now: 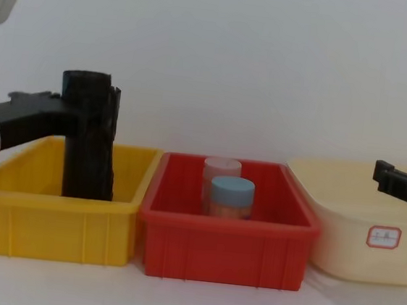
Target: Pick up the garbage bag with the one hand and transfer it to the other hand.
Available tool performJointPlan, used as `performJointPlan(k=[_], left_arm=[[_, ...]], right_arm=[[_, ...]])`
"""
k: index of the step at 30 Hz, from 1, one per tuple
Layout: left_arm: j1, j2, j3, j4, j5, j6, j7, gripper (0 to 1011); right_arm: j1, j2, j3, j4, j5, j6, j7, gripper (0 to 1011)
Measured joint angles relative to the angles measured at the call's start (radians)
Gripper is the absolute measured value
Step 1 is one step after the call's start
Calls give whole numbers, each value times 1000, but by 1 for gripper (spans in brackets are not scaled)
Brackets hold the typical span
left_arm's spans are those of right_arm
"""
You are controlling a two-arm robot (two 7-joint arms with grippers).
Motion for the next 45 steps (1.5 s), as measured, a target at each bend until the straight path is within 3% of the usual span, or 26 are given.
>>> performJointPlan(k=[15,28,45], left_arm=[[-74,2,40,-66,11,4,-101,519],[-159,-22,104,-90,-8,0,-202,519],[-178,-58,154,-67,-44,-25,-245,519]], right_arm=[[0,0,0,0,0,0,0,999],[0,0,0,0,0,0,0,999],[0,0,0,0,0,0,0,1000]])
